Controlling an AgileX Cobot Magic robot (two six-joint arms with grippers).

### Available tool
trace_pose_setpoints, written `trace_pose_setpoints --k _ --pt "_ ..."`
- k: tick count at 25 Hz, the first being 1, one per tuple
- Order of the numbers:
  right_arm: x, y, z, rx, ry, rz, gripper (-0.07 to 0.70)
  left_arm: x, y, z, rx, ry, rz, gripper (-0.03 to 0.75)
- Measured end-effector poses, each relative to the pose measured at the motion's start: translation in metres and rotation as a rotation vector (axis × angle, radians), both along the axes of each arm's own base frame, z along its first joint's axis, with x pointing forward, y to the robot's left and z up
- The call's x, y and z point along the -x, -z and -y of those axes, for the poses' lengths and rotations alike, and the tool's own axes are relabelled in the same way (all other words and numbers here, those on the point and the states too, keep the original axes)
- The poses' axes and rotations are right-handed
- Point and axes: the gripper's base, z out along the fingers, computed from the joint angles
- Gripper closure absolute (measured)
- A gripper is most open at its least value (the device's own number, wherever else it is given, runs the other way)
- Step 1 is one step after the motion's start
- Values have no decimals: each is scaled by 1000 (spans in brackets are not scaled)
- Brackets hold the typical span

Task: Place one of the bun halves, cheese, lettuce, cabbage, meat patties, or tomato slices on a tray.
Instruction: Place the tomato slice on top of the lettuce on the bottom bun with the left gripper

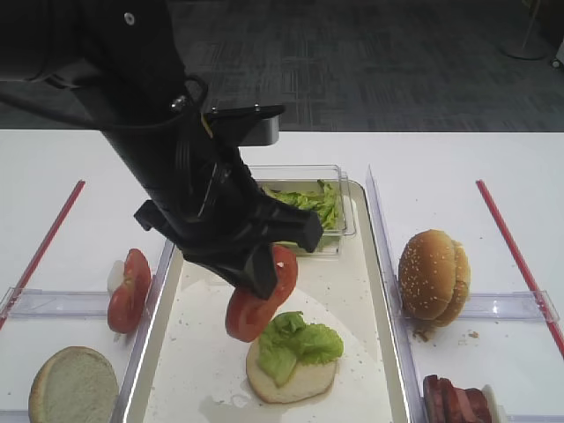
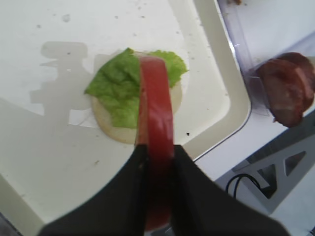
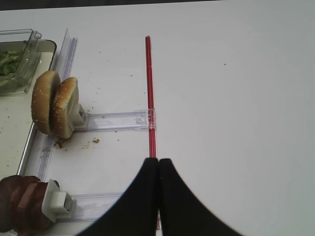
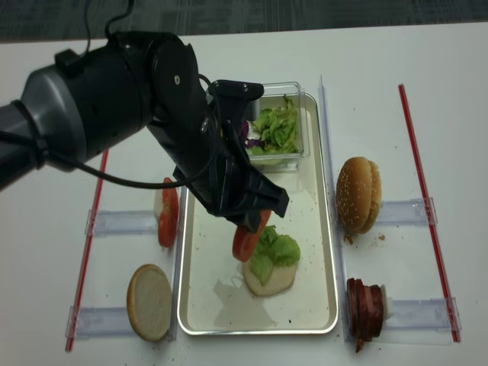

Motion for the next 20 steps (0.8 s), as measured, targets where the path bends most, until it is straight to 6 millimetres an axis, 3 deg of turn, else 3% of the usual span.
trace_pose_setpoints --k 8,14,20 --pt "0 0 0 0 0 0 595 3 -10 11 214 55 -69 643" --pt "0 0 0 2 -1 0 595 1 -11 10 241 59 -68 643" --pt "0 0 0 2 -1 0 595 -6 12 16 204 60 -126 643"
